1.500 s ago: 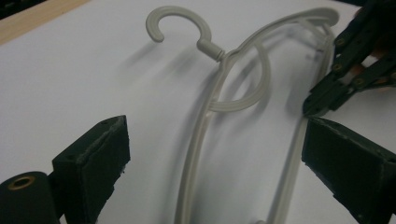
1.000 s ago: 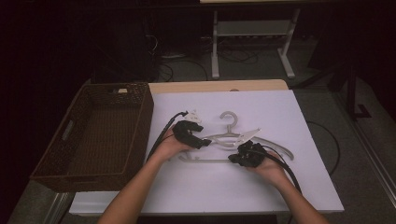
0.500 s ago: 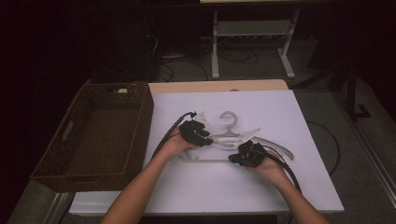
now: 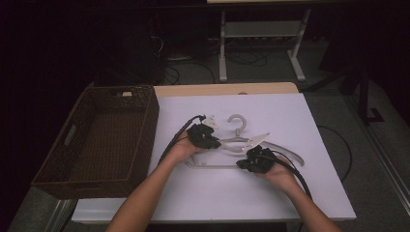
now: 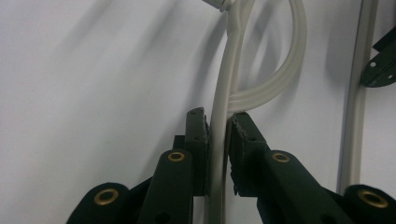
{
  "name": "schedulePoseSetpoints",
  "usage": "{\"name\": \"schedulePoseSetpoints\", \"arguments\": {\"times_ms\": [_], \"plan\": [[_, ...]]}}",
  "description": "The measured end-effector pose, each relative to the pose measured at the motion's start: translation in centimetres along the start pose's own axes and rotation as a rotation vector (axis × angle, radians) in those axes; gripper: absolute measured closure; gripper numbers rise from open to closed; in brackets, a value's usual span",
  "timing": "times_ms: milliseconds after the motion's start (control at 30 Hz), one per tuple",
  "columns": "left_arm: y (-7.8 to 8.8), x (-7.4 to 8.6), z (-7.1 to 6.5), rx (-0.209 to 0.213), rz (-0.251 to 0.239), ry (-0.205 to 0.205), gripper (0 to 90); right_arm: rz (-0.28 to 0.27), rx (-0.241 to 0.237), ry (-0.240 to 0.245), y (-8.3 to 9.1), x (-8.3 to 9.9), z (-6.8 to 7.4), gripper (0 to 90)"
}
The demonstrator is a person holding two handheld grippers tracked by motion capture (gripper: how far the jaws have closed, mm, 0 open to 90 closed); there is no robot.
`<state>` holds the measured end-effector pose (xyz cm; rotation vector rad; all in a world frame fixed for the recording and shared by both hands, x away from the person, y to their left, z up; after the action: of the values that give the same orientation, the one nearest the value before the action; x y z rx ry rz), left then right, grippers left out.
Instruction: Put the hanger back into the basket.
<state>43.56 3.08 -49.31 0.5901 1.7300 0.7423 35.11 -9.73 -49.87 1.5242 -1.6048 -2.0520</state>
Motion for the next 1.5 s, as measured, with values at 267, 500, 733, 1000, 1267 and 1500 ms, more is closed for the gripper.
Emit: {"name": "schedulePoseSetpoints", "arguments": {"times_ms": [267,500,733,1000,1267,1500], "plan": [[0.4,0.0,-0.1,0.037,-0.016,0.027,82.2,-0.037,-0.013,-0.026,0.8,-0.4,-0.3,89.5],[0.9,-0.3,-0.5,0.047,-0.037,0.041,82.5,-0.101,-0.015,-0.052,2.5,-0.9,-0.4,81.9],[1.9,-0.7,-1.0,0.029,-0.042,0.043,82.7,-0.164,-0.003,-0.096,4.2,-0.9,-0.7,56.2],[3.8,-1.4,-1.9,0.012,-0.078,0.053,82.8,-0.236,0.024,-0.153,6.5,0.2,-1.2,34.7],[6.3,-2.3,-2.5,-0.021,-0.109,0.080,82.8,-0.305,0.013,-0.165,8.0,1.1,-0.6,28.2],[9.0,-3.3,-2.9,-0.053,-0.118,0.087,82.8,-0.342,0.010,-0.149,8.6,1.3,0.0,23.7]]}}
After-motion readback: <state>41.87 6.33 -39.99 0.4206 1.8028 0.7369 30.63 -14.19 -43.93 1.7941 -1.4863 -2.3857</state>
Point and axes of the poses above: each handheld gripper's, and its own axes: y roughly backward along the jaws, x roughly out of its underside, z roughly to its left, the point moved 8 cm from there along -y, roughly forward along the jaws, and after that the axes turned 12 degrees about x, right-handed, at the moved point
